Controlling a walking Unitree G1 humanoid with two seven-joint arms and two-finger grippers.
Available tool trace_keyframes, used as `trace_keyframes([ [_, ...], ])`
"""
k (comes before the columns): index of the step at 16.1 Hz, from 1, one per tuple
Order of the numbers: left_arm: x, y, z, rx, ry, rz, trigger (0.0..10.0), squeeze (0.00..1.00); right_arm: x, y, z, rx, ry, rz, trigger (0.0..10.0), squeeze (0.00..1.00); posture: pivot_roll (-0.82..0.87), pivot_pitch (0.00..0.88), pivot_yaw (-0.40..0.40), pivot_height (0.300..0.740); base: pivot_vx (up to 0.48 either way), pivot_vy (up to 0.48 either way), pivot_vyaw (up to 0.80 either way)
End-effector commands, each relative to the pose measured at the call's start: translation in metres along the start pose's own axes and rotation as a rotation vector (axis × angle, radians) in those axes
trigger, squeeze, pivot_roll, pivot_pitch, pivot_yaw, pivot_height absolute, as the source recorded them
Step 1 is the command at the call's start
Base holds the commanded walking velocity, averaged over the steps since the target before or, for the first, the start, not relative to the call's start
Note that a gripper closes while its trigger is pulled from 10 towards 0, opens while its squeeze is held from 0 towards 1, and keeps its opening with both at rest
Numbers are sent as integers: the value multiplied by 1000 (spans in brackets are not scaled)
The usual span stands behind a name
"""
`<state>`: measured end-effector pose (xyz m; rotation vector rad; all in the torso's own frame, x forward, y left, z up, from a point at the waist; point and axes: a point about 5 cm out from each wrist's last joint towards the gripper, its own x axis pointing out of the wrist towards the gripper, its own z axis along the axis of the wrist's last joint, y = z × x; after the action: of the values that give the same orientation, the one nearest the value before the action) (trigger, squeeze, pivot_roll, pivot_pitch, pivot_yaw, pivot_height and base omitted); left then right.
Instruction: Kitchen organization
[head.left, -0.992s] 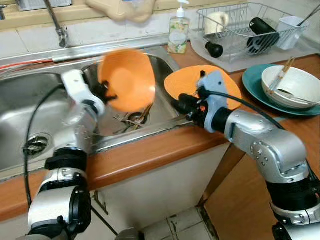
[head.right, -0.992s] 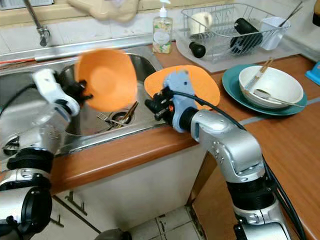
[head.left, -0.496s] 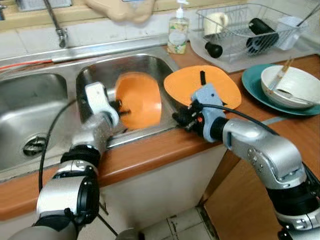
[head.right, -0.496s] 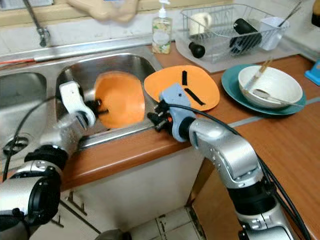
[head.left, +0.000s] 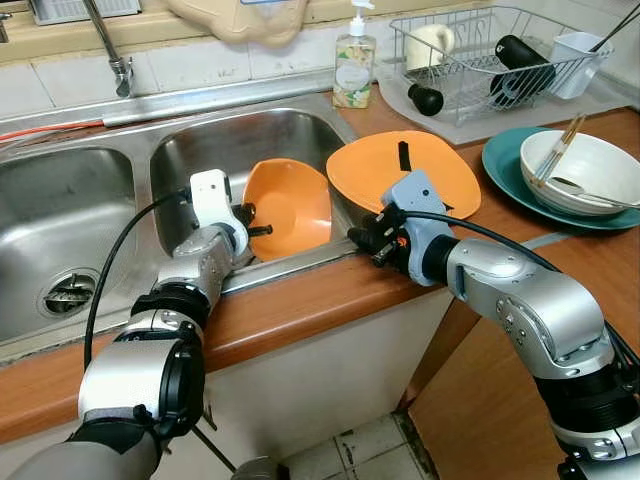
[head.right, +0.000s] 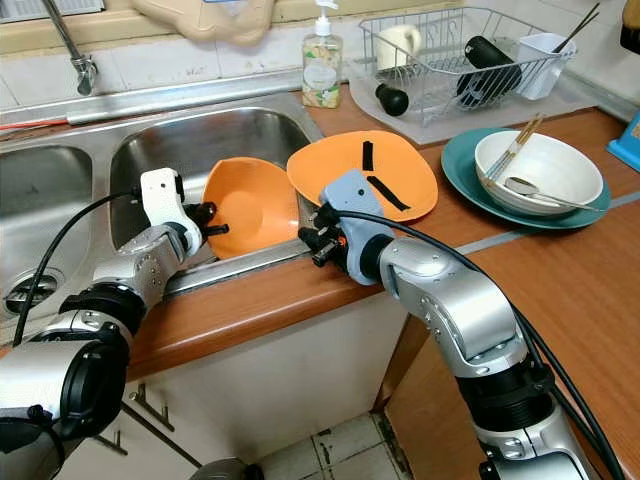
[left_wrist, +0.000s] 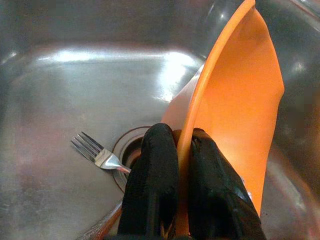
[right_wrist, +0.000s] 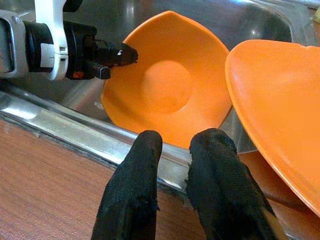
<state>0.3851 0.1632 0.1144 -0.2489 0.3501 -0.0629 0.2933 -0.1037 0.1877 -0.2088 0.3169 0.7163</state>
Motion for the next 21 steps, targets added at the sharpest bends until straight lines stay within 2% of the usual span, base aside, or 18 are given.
trace_keyframes([
  [1,1,-3,5,10,-21,-14,2314,0,-1,1,-1,-8,9,-1,10000,0,-75,0,85,740,0,0,0],
  [14,1,-3,5,10,-21,-14,2314,0,-1,1,-1,-8,9,-1,10000,0,-75,0,85,740,0,0,0],
  [15,2,-6,5,57,0,-33,10000,1000,0,-3,-1,-5,11,-27,10000,0,-74,0,87,740,0,0,0],
  [16,2,-9,6,84,12,-56,10000,1000,1,-7,-1,1,12,-57,10000,0,-74,0,87,740,0,0,0],
  [21,3,-10,7,85,14,-68,10000,1000,1,-9,-1,0,12,-64,10000,0,-74,0,85,740,0,0,0],
])
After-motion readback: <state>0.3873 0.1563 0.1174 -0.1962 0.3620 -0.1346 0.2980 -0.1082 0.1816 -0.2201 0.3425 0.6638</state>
